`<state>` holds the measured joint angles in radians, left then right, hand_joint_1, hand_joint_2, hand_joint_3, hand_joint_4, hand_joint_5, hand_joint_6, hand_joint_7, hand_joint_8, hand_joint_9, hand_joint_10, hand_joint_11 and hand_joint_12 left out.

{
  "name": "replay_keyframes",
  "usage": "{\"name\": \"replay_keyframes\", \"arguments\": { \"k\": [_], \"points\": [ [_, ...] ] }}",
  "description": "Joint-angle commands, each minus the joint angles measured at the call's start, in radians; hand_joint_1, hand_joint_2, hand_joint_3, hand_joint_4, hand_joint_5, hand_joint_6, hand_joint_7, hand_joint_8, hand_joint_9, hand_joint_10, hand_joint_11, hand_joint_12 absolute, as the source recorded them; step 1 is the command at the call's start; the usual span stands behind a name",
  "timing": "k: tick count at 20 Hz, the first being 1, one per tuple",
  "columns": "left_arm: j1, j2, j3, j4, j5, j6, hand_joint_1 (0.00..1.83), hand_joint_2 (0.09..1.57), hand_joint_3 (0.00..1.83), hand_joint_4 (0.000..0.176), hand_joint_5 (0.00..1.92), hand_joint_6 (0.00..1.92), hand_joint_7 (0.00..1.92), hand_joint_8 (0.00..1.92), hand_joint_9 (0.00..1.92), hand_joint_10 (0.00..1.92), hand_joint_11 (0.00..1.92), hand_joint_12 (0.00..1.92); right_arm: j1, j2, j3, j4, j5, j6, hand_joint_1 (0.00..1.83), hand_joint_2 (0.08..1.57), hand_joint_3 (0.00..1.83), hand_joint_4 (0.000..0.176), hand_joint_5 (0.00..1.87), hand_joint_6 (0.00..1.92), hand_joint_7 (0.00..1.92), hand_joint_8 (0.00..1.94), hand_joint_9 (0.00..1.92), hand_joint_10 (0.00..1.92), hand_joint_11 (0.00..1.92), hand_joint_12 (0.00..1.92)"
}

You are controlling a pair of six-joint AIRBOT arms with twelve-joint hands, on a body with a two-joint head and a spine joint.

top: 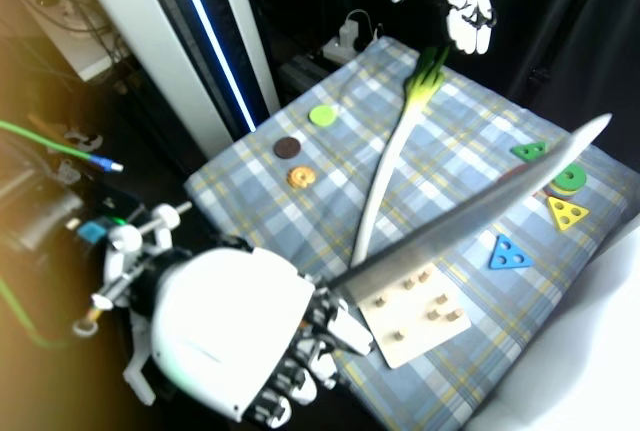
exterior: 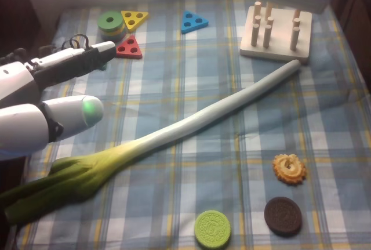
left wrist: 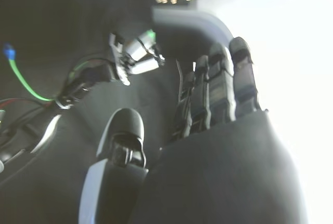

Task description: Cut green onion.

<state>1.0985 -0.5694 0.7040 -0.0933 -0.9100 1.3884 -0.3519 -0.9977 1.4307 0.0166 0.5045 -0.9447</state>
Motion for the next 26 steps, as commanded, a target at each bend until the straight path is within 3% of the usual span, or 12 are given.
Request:
{"name": "replay_keyframes", "arguments": {
  "k": [1,5,7,10,12,13,14,18,22,26],
  "points": [
    [-0.015,-0.005,0.005,-0.008,-0.088,0.005,0.0,1.39,0.0,0.0,0.16,0.01,0.22,0.01,0.23,0.01,0.0,0.55,0.024,0.02,0.001,0.025,0.155,0.0,0.73,1.46,0.0,0.12,1.01,1.92,1.28,1.94,1.45,1.92,1.51,1.92],
    [-0.027,-0.023,0.012,-0.01,-0.016,0.037,0.0,1.38,0.0,0.0,0.18,0.0,0.24,0.0,0.24,0.0,0.0,0.64,0.063,0.056,-0.044,-0.005,0.17,-0.025,0.66,1.46,0.0,0.116,1.09,1.92,1.34,1.94,1.49,1.92,1.55,1.92],
    [-0.04,-0.037,0.018,-0.007,0.033,0.059,0.0,1.36,0.0,0.0,0.16,0.0,0.2,0.0,0.2,0.0,0.0,0.43,0.069,0.067,-0.064,-0.033,0.17,-0.025,0.71,1.45,0.0,0.116,1.09,1.92,1.34,1.94,1.51,1.92,1.57,1.92],
    [-0.08,-0.072,0.017,-0.005,0.131,0.169,0.0,1.33,0.0,0.0,0.17,0.0,0.19,0.0,0.2,0.0,0.0,0.42,0.069,0.075,-0.093,-0.063,0.17,-0.025,0.66,1.45,0.0,0.119,1.09,1.92,1.35,1.94,1.52,1.92,1.58,1.92],
    [-0.1,-0.093,0.019,0.0,0.182,0.209,0.0,1.32,0.0,0.0,0.11,0.0,0.13,0.0,0.11,0.01,0.0,0.17,0.069,0.086,-0.111,-0.065,0.173,-0.025,0.64,1.46,0.0,0.12,1.07,1.92,1.35,1.94,1.52,1.92,1.58,1.92],
    [-0.108,-0.103,0.021,0.001,0.205,0.225,0.0,1.32,0.0,0.0,0.1,0.0,0.1,0.01,0.07,0.01,0.0,0.03,0.069,0.092,-0.118,-0.067,0.175,-0.025,0.61,1.45,0.0,0.121,1.05,1.92,1.33,1.94,1.49,1.92,1.49,1.92],
    [-0.117,-0.114,0.023,0.002,0.227,0.25,0.0,1.31,0.0,0.0,0.04,0.0,0.04,0.0,0.01,0.0,0.0,0.0,0.069,0.099,-0.124,-0.067,0.178,-0.024,0.6,1.45,0.0,0.122,1.07,1.92,1.34,1.94,1.5,1.92,1.51,1.92],
    [-0.149,-0.147,0.025,0.022,0.286,0.32,0.0,1.3,0.0,0.0,0.01,0.01,0.01,0.0,0.0,0.0,0.0,0.0,0.054,0.099,-0.137,-0.067,0.198,-0.008,0.58,1.49,0.0,0.117,1.07,1.92,1.4,1.94,1.56,1.92,1.63,1.92],
    [-0.192,-0.209,0.046,0.026,0.378,0.416,0.0,1.3,0.0,0.0,0.0,0.0,0.0,0.0,0.0,0.0,0.0,0.0,0.007,0.1,-0.152,-0.067,0.236,0.031,0.67,1.49,0.0,0.114,1.04,1.92,1.35,1.94,1.52,1.92,1.58,1.92],
    [-0.209,-0.238,0.06,0.026,0.399,0.435,0.0,1.3,0.0,0.0,0.0,0.0,0.0,0.0,0.0,0.0,0.0,0.0,-0.046,0.084,-0.153,-0.067,0.271,0.077,0.65,1.48,0.0,0.1,1.03,1.92,1.32,1.94,1.48,1.92,1.54,1.92]
  ]
}}
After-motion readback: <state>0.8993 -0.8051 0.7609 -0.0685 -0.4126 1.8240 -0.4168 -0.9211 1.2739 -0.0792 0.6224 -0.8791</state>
